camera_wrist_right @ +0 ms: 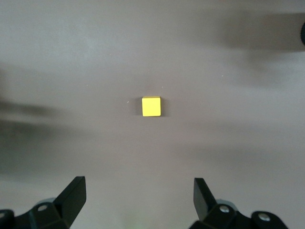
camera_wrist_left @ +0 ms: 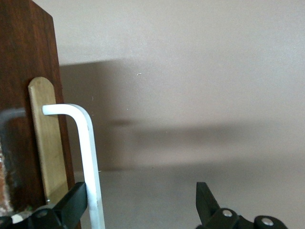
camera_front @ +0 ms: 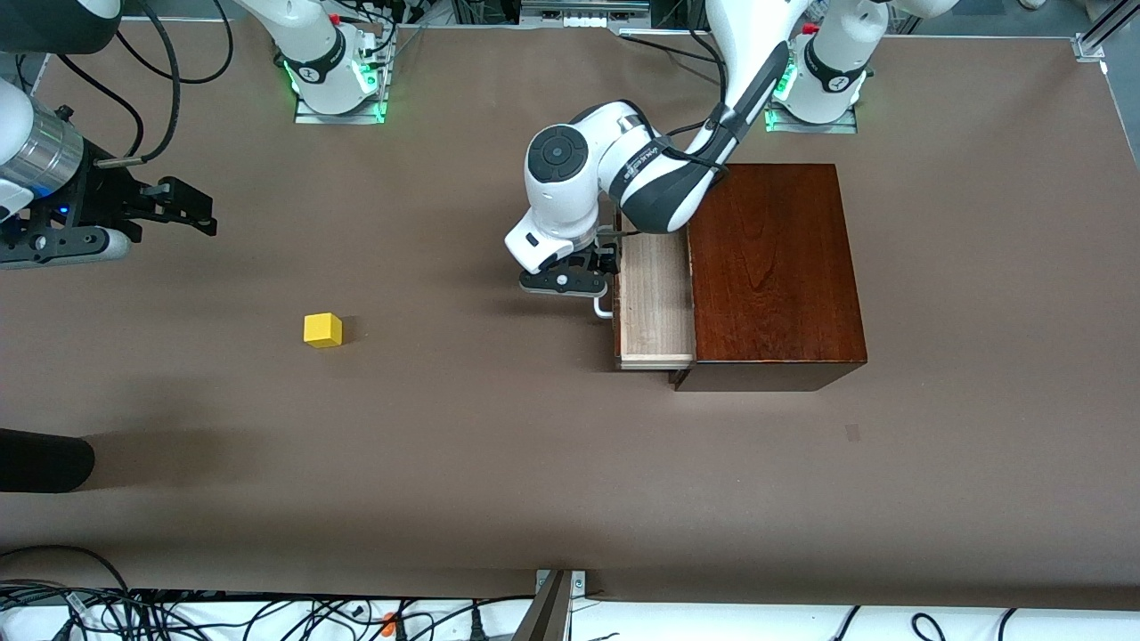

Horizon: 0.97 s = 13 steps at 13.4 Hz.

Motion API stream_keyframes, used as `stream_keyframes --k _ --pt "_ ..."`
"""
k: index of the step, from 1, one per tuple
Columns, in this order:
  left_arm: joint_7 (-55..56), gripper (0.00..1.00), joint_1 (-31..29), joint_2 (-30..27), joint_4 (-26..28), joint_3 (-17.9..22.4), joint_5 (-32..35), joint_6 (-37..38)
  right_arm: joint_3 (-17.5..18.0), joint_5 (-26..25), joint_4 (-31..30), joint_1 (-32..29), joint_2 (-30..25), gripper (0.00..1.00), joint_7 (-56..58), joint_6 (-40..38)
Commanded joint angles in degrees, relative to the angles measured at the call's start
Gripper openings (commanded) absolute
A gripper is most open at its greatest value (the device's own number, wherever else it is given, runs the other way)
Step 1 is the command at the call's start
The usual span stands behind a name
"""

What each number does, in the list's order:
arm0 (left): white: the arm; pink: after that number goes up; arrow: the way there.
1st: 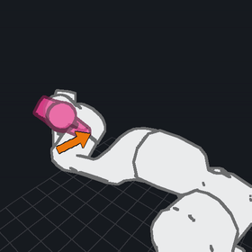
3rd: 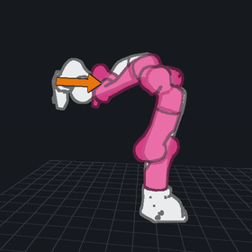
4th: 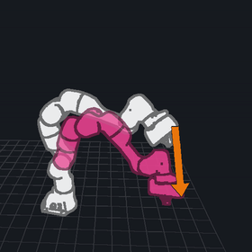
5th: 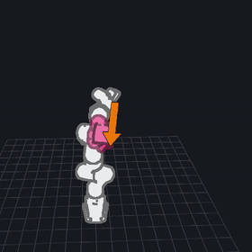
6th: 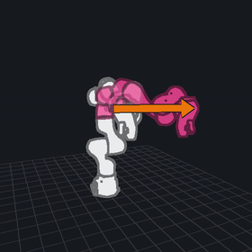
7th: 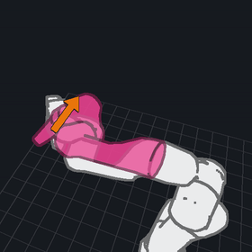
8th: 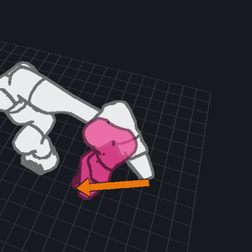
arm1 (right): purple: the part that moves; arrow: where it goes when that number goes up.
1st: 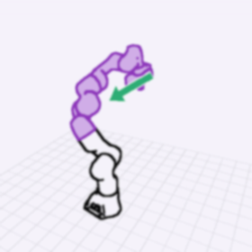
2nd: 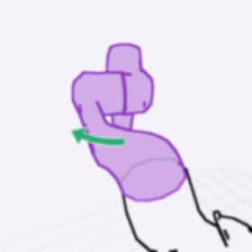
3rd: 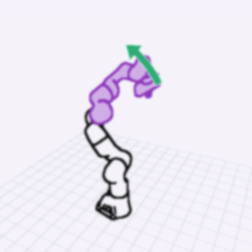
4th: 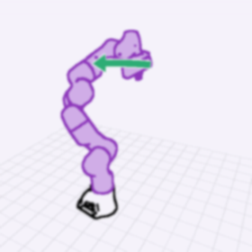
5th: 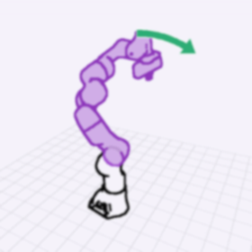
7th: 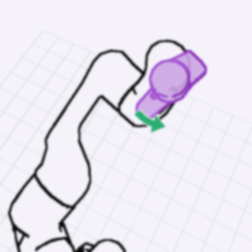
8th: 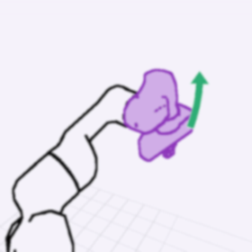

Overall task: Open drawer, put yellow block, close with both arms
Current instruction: 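Pull the drawer open with the left gripper while the right gripper reaches out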

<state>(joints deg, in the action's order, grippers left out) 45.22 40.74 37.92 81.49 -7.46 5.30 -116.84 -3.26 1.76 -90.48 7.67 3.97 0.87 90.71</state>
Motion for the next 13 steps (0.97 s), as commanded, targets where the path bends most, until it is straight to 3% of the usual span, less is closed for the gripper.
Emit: stream_keyframes --k 1,4,7,10,13 --pt "-0.83 1.0 0.31 1.02 -5.62 0.69 -0.73 6.68 0.18 0.08 1.8 -1.77 1.48 1.0 -0.26 0.34" --pt "-5.55 1.0 -1.0 -0.2 -12.4 0.95 -0.73 18.98 0.18 2.9 1.62 -3.1 4.73 1.0 0.53 5.44" --pt "-14.86 1.0 -7.84 -8.18 -11.54 0.78 -0.64 27.24 0.27 2.45 1.79 -2.83 11.03 1.0 0.88 5.44" --pt "-26.02 1.0 -17.67 -14.34 -11.53 0.26 -1.52 35.61 0.8 1.93 1.1 -1.87 11.94 1.0 2.55 6.32" --pt "-31.57 1.0 -24.37 -18.3 -11.62 0.34 -1.43 39.65 0.8 1.84 -6.6 -0.55 13.17 1.0 2.55 16.2"
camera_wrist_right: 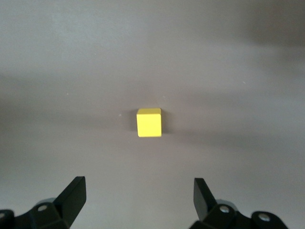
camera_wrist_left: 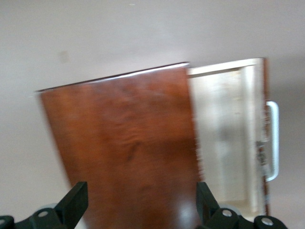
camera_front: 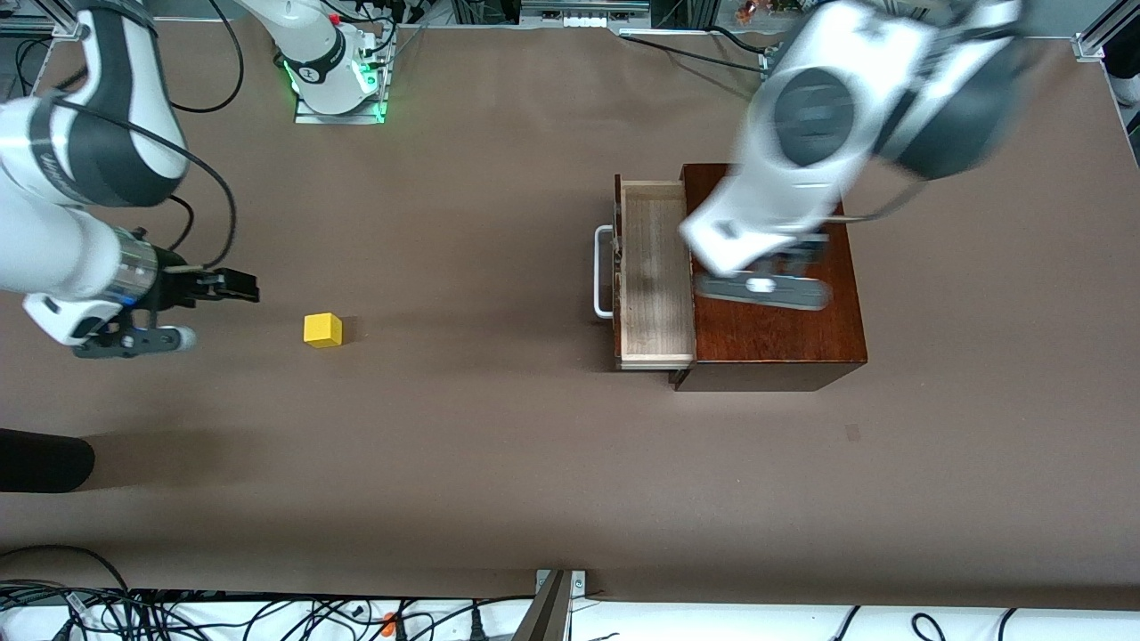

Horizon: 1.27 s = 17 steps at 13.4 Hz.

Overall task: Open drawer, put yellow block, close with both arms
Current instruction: 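Grasp the yellow cube with the right gripper while the left gripper withdraws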

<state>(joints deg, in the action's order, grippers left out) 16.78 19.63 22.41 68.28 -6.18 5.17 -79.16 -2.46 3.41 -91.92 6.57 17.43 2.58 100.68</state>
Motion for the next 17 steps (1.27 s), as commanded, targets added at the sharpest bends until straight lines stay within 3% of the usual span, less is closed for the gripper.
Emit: stream_keyframes --k 1,4,5,6,8,9,12,17 --pt "-5.77 1.0 -5.98 -3.42 1.5 -1.12 -1.39 2.86 0.0 0.19 -7.98 0.55 -0.12 1.0 0.84 10.02" --pt "-17.28 1.0 -11.27 -6.31 3.59 0.54 -2.79 2.7 0.0 0.28 -14.32 1.43 2.95 1.0 0.84 21.54" --pt "-18.0 1.0 -11.28 -8.24 5.96 3.6 -3.23 1.83 0.0 0.28 -15.21 1.43 4.35 1.0 0.93 24.01" --pt "-18.18 1.0 -10.93 -11.91 11.03 6.15 -4.63 -0.97 0.0 0.19 -15.3 1.43 5.67 1.0 0.93 25.51" --pt "-17.57 1.0 -11.01 -20.87 24.73 7.84 -5.96 -13.76 0.0 0.19 -15.57 1.43 8.05 1.0 0.93 28.5" --pt "-17.83 1.0 -11.01 -23.09 28.97 8.11 -5.87 -18.18 0.0 0.19 -16.7 1.52 8.58 1.0 0.93 30.69" --pt "-17.48 1.0 -11.36 -23.47 30.24 8.02 -5.35 -17.35 0.09 0.19 -21.62 1.52 8.59 0.97 1.11 36.16" --pt "-17.13 1.0 -11.28 -22.76 28.75 7.67 -5.08 -15.94 0.09 0.28 -24.53 1.52 8.5 0.82 2.08 36.34"
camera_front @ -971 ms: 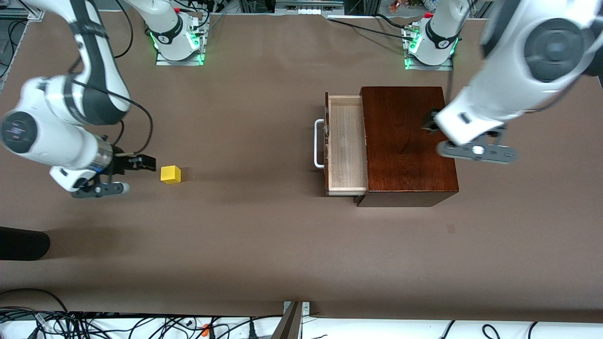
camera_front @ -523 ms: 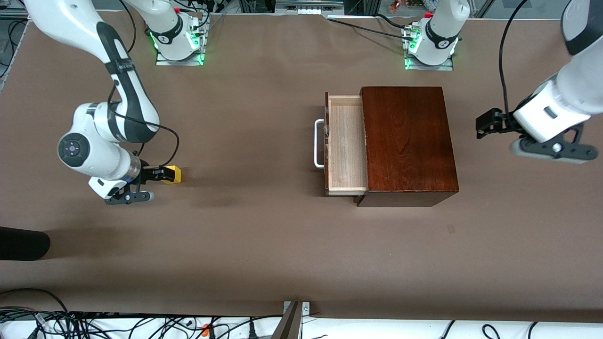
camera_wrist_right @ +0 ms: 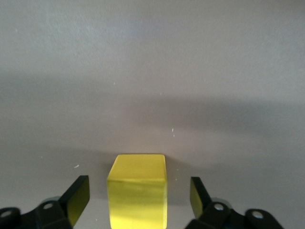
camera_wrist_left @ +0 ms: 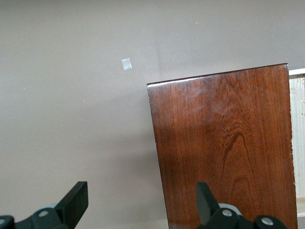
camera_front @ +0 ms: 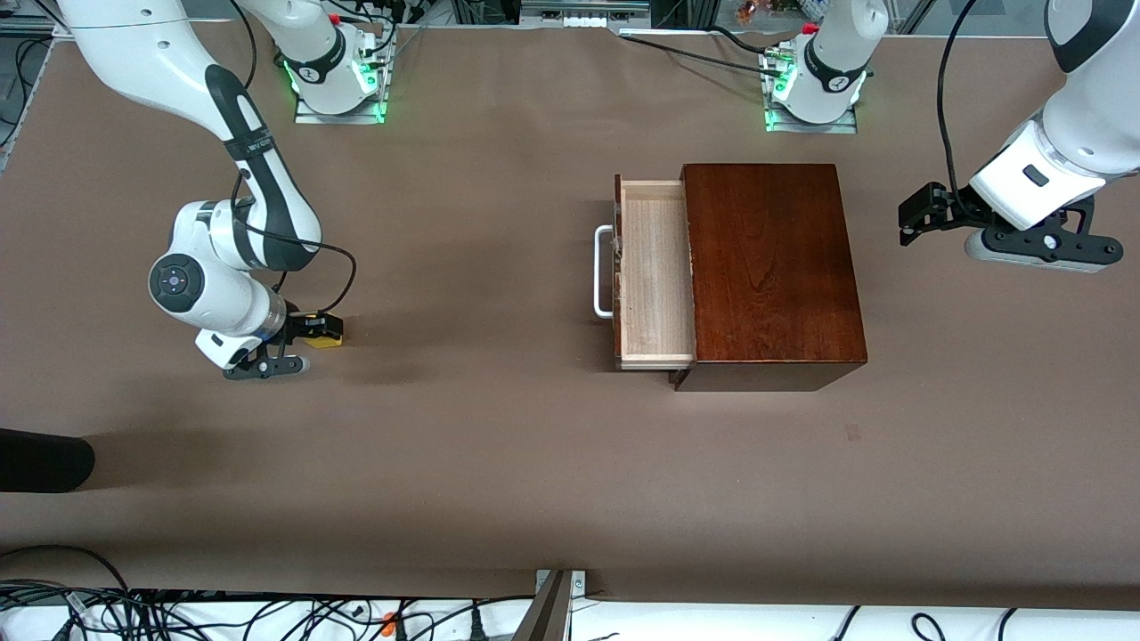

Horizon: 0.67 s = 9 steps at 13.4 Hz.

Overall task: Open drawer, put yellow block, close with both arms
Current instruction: 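Grasp the yellow cube with the right gripper while the left gripper withdraws, then lift the yellow cube and carry it over the open drawer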

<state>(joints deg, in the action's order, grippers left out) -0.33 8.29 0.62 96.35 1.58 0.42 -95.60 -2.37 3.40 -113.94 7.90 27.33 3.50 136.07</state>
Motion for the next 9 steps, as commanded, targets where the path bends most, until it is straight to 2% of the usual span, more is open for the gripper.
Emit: stream_keyframes --k 1,5,6,8,9 --pt "0.41 1.0 -0.03 -0.97 0.68 0.0 -0.33 0.68 0.0 0.29 -2.69 0.19 -1.4 0.76 1.16 0.96" --pt "3.4 1.0 -0.12 -0.36 -0.2 0.26 -0.42 0.42 -0.09 0.29 -2.43 0.19 -1.14 0.46 1.42 0.96" --pt "3.4 1.0 -0.12 -0.27 -0.29 0.36 -0.59 0.59 -0.09 0.29 -2.25 0.19 -0.79 0.43 1.42 1.04" --pt "3.49 1.0 -0.12 -0.27 -0.46 0.36 -0.51 0.77 -0.09 0.29 -1.73 0.19 -1.31 0.29 1.68 0.52" --pt "3.67 1.0 -0.21 -0.53 -0.55 0.36 -0.42 0.86 0.08 0.2 -1.11 0.19 -2.09 0.27 2.73 0.34"
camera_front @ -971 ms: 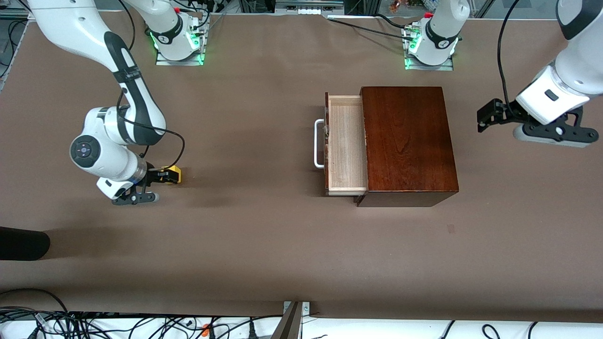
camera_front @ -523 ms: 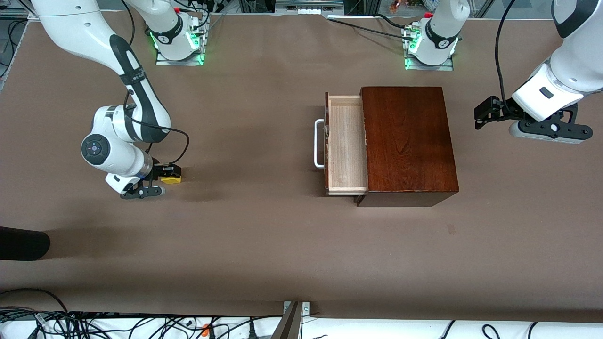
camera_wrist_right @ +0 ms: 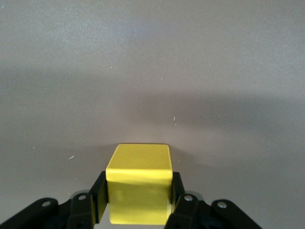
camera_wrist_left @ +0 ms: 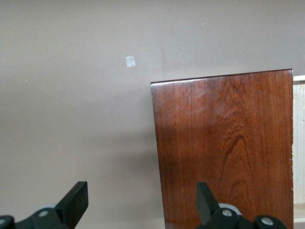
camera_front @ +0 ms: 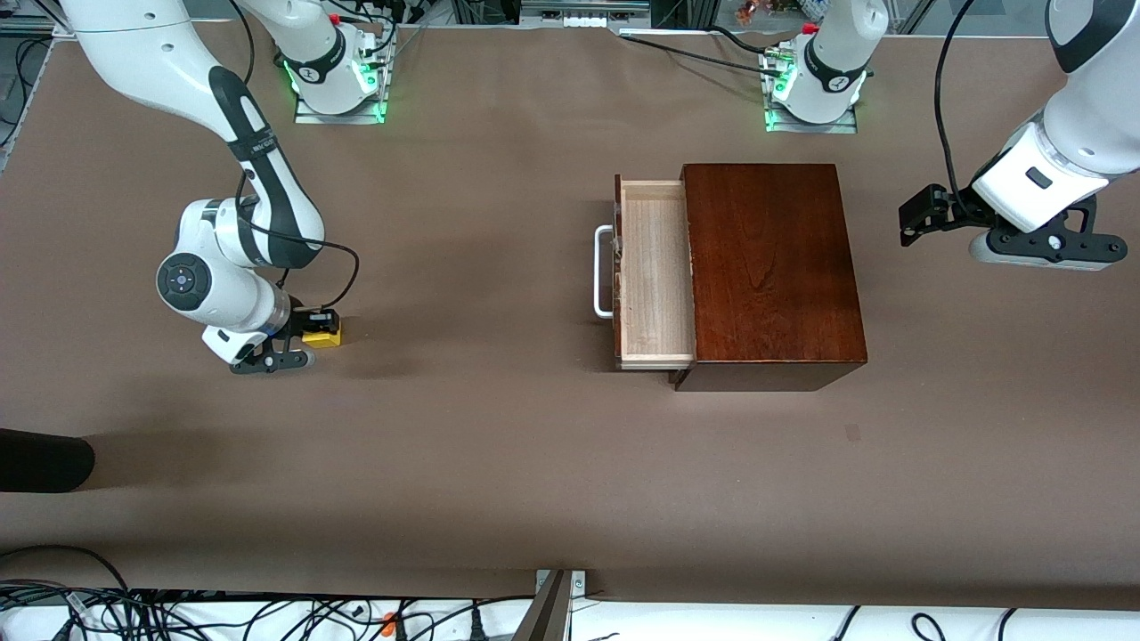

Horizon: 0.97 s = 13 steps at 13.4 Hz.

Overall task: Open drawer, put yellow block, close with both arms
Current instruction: 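Lift the yellow cube and carry it over the open drawer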

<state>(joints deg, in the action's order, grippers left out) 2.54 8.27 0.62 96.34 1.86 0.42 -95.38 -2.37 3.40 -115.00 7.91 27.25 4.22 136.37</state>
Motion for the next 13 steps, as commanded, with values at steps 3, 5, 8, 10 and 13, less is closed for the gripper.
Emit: stream_keyframes --k 3,5,8,10,13 --pt "0.71 1.0 -0.36 -0.53 -1.06 -0.1 -0.42 1.6 2.98 -0.49 3.53 2.28 -5.01 0.27 4.92 -3.37" --pt "0.37 1.0 -0.36 -0.79 -1.24 -0.11 -0.68 2.56 4.29 -0.94 8.01 4.99 -5.02 0.27 4.84 -8.38" --pt "0.8 1.0 -0.36 -0.27 -2.03 -0.19 -0.51 3.09 5.71 -1.63 14.52 14.63 -5.02 0.27 4.75 -11.56" --pt "0.8 1.0 -0.36 -0.18 -2.03 0.07 -0.42 2.92 5.71 -5.14 20.13 22.46 -4.14 0.27 4.4 -13.75" --pt "0.8 1.0 -0.36 0.08 -2.03 0.07 -0.33 2.65 5.71 -5.6 34.86 32.48 1.81 0.27 4.48 -21.99"
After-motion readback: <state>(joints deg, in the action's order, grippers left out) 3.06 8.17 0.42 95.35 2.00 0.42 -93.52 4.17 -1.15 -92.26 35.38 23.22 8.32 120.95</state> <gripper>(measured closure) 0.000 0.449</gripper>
